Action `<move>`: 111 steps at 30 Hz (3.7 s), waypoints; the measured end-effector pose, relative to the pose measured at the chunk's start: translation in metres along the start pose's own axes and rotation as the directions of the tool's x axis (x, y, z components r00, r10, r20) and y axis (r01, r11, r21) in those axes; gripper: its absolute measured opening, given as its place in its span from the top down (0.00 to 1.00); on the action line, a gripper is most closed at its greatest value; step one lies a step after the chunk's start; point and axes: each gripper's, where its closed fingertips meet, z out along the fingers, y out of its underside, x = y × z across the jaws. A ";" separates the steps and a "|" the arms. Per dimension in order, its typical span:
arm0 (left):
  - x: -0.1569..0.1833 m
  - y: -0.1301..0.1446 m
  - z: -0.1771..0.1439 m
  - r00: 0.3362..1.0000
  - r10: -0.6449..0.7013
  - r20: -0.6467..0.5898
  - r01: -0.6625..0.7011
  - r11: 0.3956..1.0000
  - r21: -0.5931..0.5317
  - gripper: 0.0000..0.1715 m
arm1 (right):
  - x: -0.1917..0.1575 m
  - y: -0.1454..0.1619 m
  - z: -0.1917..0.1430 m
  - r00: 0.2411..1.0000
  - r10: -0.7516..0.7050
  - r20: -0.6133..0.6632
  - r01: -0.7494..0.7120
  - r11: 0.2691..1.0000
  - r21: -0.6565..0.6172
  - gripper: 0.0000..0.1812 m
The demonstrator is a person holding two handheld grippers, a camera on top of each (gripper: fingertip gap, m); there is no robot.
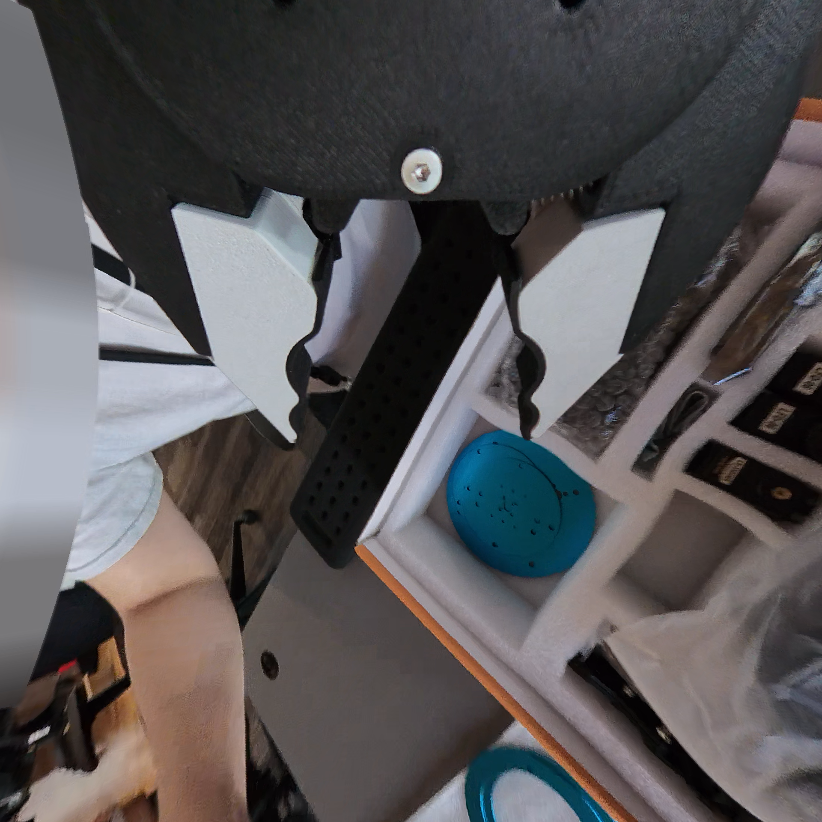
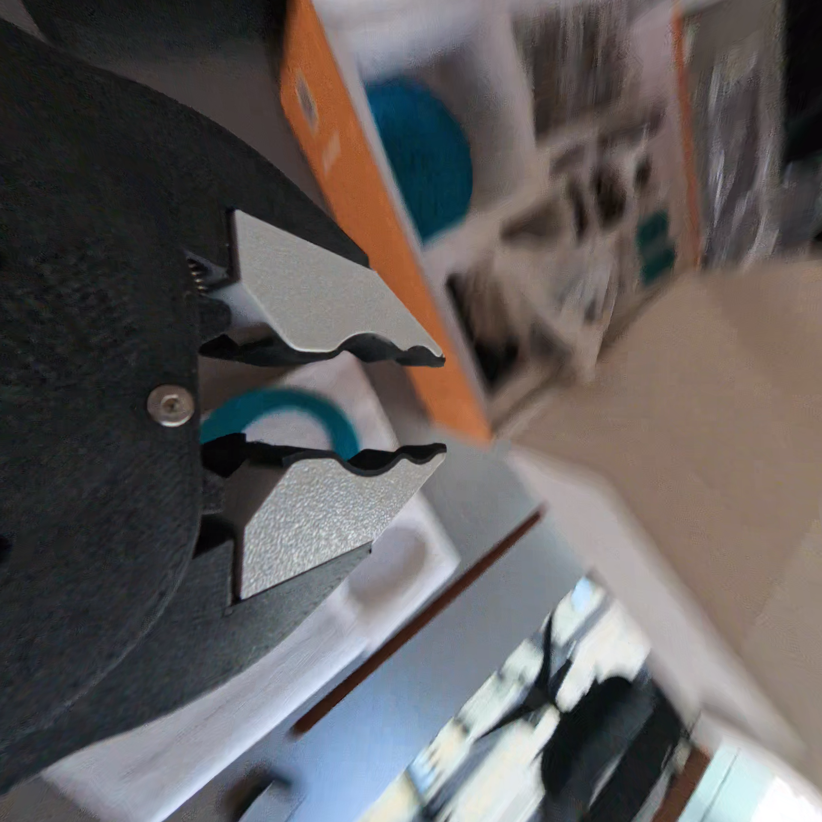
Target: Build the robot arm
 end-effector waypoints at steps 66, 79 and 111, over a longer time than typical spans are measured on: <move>-0.011 0.027 -0.094 0.998 0.052 0.021 -0.056 0.899 0.435 0.51 | -0.201 0.033 0.098 0.512 -0.395 0.763 0.772 0.601 -0.207 0.58; -0.063 0.012 0.043 0.954 -0.277 -0.119 0.301 0.892 0.337 0.63 | -0.206 0.016 0.104 0.583 -0.446 0.679 0.692 0.710 -0.128 0.58; -0.029 -0.027 -0.006 0.999 0.005 -0.039 0.017 0.853 0.521 1.00 | -0.146 -0.049 0.053 0.696 0.369 0.616 -0.441 0.897 -0.038 0.76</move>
